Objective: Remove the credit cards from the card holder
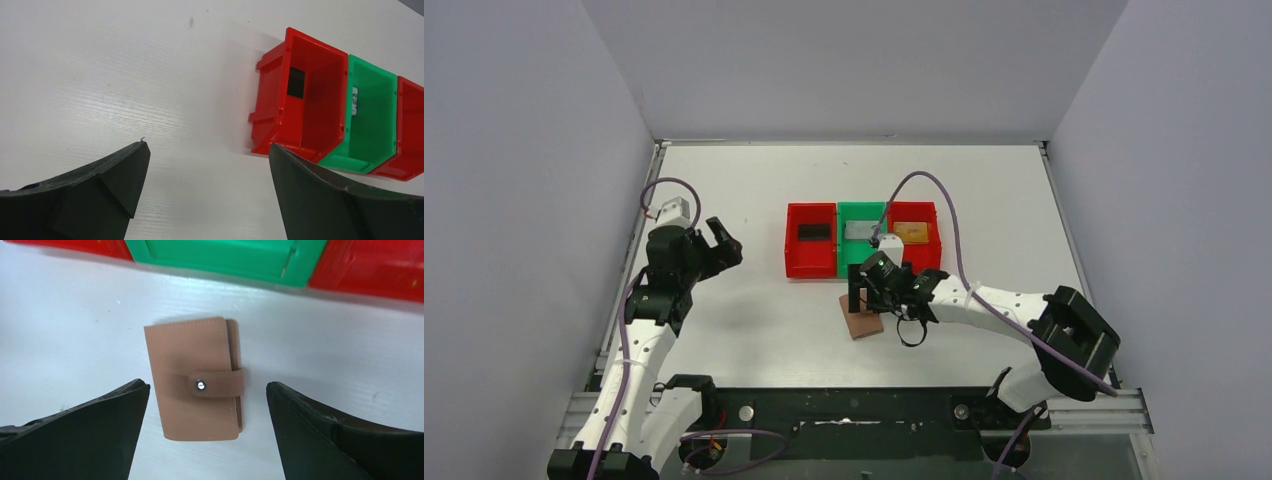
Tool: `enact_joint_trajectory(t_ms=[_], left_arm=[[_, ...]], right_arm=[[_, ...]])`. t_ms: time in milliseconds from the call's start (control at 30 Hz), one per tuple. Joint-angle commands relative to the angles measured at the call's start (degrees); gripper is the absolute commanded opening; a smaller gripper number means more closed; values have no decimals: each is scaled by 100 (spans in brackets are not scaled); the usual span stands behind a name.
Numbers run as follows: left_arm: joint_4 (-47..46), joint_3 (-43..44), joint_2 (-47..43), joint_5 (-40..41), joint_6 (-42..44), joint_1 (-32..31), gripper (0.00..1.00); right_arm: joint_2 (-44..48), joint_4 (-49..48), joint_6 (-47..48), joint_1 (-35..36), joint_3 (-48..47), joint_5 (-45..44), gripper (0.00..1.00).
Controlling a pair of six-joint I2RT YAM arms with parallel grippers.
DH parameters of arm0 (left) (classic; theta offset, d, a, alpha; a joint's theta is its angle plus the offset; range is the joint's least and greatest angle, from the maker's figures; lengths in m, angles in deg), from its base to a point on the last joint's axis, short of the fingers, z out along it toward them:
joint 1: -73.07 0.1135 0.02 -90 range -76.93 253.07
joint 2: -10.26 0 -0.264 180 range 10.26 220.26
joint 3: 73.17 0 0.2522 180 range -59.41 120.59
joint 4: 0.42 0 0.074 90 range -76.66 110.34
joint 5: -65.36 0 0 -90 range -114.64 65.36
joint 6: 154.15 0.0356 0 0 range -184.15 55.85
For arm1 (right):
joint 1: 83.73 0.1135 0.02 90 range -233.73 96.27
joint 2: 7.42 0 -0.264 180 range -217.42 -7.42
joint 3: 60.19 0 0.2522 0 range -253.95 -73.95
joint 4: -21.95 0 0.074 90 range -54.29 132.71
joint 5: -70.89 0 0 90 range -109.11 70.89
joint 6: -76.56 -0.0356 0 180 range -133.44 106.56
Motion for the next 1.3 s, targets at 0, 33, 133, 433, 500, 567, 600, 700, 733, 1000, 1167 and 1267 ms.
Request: enact_joint_trajectory(t_ms=[0,33,133,433,500,567,600,700,733,1000,1167,1267], left_arm=[[-228,45,-61,-164,-3,21,89],[-248,49,-47,-241,19,21,88],[-230,86,53,-409,38,21,87],[-409,152,71,-1119,139,39,98],[-534,110,108,-1498,177,39,97],[-797,18,215,-2255,281,28,97],[-972,-44,284,-2651,238,9,94],[-1210,-146,519,-3472,-72,-115,87],[-1247,-159,544,-3513,-203,-205,86],[-1320,-717,362,-2002,-1068,-1963,83],[-1530,-1110,349,-1217,-1613,-2631,80],[-1682,-1319,255,-942,-1902,-2837,79]], right_arm=[[-76,-213,-597,343,119,-379,91],[-162,-161,-647,392,97,-408,91],[-434,39,-676,566,-62,-622,92],[-1021,187,-807,752,-346,-749,81],[-984,191,-870,843,-327,-818,74],[-927,114,-971,898,-255,-811,63],[-886,38,-1009,913,-198,-764,61],[-724,-175,-1138,1054,-59,-683,59],[-684,-185,-1196,1113,-34,-713,59],[-286,16,-1463,1427,41,-977,73],[420,-51,-1529,1418,287,-1453,91],[802,-724,-1230,1417,715,-1763,95]])
